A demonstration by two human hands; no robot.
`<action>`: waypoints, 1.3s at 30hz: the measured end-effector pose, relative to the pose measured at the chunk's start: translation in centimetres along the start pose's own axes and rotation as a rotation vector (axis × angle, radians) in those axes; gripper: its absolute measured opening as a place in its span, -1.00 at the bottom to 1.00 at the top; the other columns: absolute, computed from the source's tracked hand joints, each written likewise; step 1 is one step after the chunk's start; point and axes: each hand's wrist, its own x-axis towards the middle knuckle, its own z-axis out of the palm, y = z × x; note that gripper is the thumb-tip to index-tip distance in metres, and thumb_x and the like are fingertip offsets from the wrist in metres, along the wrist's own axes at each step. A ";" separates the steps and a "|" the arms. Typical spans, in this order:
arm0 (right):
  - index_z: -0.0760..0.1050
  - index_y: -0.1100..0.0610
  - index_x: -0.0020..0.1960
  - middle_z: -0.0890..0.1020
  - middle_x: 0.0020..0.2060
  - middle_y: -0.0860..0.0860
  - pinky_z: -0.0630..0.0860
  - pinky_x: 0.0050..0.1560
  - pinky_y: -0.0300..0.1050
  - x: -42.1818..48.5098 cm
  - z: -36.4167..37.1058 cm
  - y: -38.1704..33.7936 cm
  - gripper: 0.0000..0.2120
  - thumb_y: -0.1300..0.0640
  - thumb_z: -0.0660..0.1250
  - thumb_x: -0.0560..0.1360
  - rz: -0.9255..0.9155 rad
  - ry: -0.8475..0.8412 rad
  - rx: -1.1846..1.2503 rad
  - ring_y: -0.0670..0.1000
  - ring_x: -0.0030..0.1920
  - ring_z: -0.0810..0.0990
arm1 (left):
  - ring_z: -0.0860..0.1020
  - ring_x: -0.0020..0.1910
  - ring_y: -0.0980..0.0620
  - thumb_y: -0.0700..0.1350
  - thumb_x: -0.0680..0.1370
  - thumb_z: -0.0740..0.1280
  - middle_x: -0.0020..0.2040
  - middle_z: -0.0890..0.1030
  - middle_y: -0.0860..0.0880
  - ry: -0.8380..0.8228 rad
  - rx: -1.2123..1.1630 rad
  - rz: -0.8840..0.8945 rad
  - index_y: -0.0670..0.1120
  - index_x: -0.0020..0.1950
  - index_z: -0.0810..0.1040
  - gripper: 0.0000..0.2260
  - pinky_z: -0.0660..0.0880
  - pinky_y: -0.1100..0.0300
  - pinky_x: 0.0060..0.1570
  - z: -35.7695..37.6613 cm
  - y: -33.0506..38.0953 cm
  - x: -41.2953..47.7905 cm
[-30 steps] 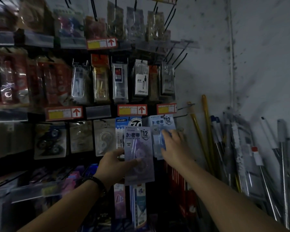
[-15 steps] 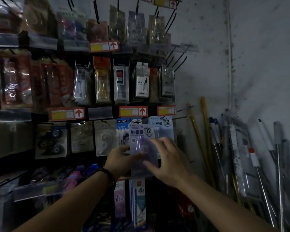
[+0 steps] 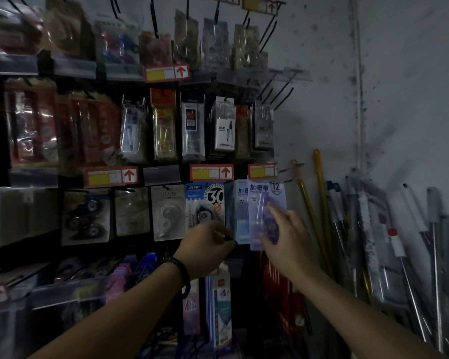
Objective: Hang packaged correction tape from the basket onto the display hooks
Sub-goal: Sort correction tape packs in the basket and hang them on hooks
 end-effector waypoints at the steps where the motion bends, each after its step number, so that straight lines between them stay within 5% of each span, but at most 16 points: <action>1: 0.05 -0.30 0.64 0.33 0.37 -0.13 0.63 0.00 -0.15 0.3 0.1 0.1 -0.22 -0.12 0.41 0.56 0.001 0.005 0.001 -0.13 0.17 0.49 | 0.60 -0.08 0.26 0.02 0.63 0.45 0.04 0.65 0.11 -0.003 0.019 0.004 0.00 0.28 0.60 -0.75 0.49 0.43 -0.17 -0.1 -0.1 -0.1; 5: 0.11 -0.24 0.64 0.35 0.36 -0.10 0.58 0.14 -0.09 1.7 0.7 -0.2 -0.22 -0.08 0.45 0.56 0.038 -0.017 -0.022 -0.06 0.27 0.45 | 0.71 -0.08 0.11 0.03 0.63 0.45 0.05 0.71 0.04 -0.013 -0.042 -0.050 0.00 0.33 0.54 -0.69 0.64 0.26 -0.15 -0.5 -0.8 -0.3; 16: 0.19 -0.15 0.62 0.38 0.29 -0.08 0.62 -0.01 -0.06 2.6 -0.4 -0.1 -0.27 -0.17 0.40 0.53 -0.015 -0.076 -0.174 -0.05 0.12 0.51 | 0.72 -0.08 0.11 0.05 0.61 0.46 -0.04 0.74 0.05 -0.065 -0.009 -0.024 0.02 0.36 0.49 -0.64 0.70 -0.01 0.08 -0.9 -2.5 -0.9; 25: 0.14 -0.18 0.63 0.36 0.35 0.00 0.58 0.19 0.03 3.8 1.5 -0.6 -0.26 -0.02 0.41 0.56 0.066 -0.198 -0.214 0.05 0.26 0.48 | 0.71 -0.19 0.22 0.02 0.62 0.47 -0.05 0.75 0.07 -0.100 0.069 0.013 0.01 0.31 0.55 -0.71 0.69 0.20 -0.10 -0.7 -2.6 -0.7; 29: 0.26 -0.21 0.45 0.39 0.32 0.10 0.63 0.12 0.14 4.2 2.5 -0.7 -0.31 0.01 0.46 0.41 0.142 -0.299 -0.232 0.14 0.20 0.52 | 0.68 -0.17 0.19 0.04 0.61 0.46 -0.05 0.74 0.08 -0.087 0.093 0.021 0.03 0.33 0.51 -0.68 0.60 0.27 -0.23 -1.3 -2.8 -1.9; 34: 0.25 -0.07 0.50 0.32 0.36 0.10 0.59 0.19 0.15 1.4 0.7 -3.0 -0.36 -0.01 0.40 0.48 0.127 -0.361 -0.273 0.18 0.27 0.47 | 0.69 -0.13 0.12 0.13 0.60 0.45 0.01 0.70 0.09 -0.088 0.123 -0.003 0.05 0.31 0.52 -0.66 0.66 0.19 -0.13 -2.7 -3.7 -5.0; 39: 0.46 -0.02 0.34 0.51 0.24 0.07 0.62 0.10 0.15 -2.7 -0.5 -6.7 -0.59 -0.05 0.31 0.51 0.083 -0.399 -0.216 0.16 0.21 0.56 | 0.69 -0.01 0.10 0.10 0.60 0.45 0.03 0.73 0.08 -0.135 0.209 -0.008 0.06 0.34 0.53 -0.66 0.64 0.13 0.03 -4.0 -5.3 -10.6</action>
